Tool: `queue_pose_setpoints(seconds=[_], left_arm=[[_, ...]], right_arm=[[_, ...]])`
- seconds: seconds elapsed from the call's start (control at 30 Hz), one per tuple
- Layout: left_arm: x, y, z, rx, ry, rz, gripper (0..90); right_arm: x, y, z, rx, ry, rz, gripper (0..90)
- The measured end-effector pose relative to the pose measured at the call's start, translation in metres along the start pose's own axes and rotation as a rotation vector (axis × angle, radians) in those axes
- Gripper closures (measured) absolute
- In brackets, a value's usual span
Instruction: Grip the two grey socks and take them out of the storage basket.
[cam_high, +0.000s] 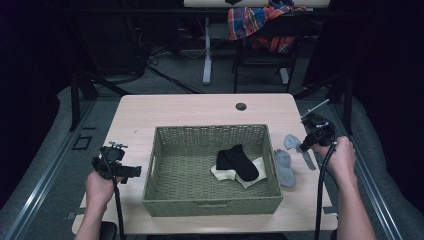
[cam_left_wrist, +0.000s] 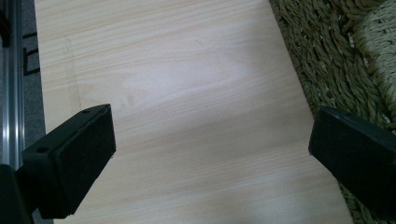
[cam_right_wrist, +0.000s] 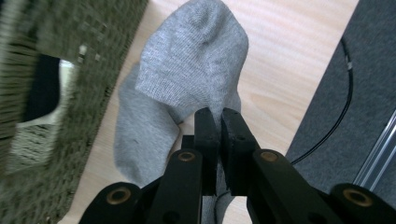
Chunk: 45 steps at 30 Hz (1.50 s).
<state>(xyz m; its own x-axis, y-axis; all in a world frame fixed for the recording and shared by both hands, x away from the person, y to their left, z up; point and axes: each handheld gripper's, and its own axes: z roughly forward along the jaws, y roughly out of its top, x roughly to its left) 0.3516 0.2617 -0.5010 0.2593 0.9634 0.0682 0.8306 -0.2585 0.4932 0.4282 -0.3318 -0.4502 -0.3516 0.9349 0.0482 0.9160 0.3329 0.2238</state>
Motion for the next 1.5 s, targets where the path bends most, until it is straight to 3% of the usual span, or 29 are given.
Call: queue_pose_setpoints(seconds=[0.17, 0.2, 0.37, 0.73, 0.97, 1.17, 1.33, 1.37, 1.43, 1.5], left_arm=[[0.000, 0.000, 0.000, 0.000, 0.000, -0.001, 0.8], [0.000, 0.000, 0.000, 0.001, -0.001, 0.000, 0.8], [0.000, 0.000, 0.000, 0.003, -0.002, 0.003, 0.8], [-0.001, 0.000, 0.000, -0.003, -0.002, 0.005, 0.7], [-0.001, 0.000, 0.000, -0.005, -0.002, 0.000, 0.6], [0.000, 0.000, -0.001, -0.010, -0.004, -0.007, 0.6], [0.001, -0.001, -0.002, -0.017, -0.001, -0.010, 0.5], [0.001, -0.001, -0.002, -0.017, -0.001, -0.010, 0.5], [0.001, 0.000, -0.002, -0.017, -0.003, -0.008, 0.4], [0.000, 0.000, -0.002, -0.017, -0.003, -0.006, 0.4]], right_arm=[[-0.004, 0.001, 0.018, 0.039, 0.021, 0.002, 86.0], [-0.003, 0.000, 0.022, 0.019, 0.019, 0.013, 86.0], [-0.005, -0.001, 0.039, 0.042, 0.032, 0.025, 85.9], [-0.009, -0.001, 0.059, 0.048, 0.040, 0.032, 85.3], [-0.009, -0.001, 0.066, 0.065, 0.035, 0.036, 77.4], [-0.005, -0.004, 0.047, 0.025, 0.023, 0.022, 50.1], [-0.003, -0.016, 0.026, -0.074, 0.060, 0.038, 24.5], [-0.002, -0.020, 0.021, -0.113, 0.053, 0.063, 16.9], [-0.001, -0.027, 0.016, -0.153, 0.051, 0.066, 12.9], [0.000, -0.034, 0.012, -0.168, 0.056, 0.072, 0.9]])
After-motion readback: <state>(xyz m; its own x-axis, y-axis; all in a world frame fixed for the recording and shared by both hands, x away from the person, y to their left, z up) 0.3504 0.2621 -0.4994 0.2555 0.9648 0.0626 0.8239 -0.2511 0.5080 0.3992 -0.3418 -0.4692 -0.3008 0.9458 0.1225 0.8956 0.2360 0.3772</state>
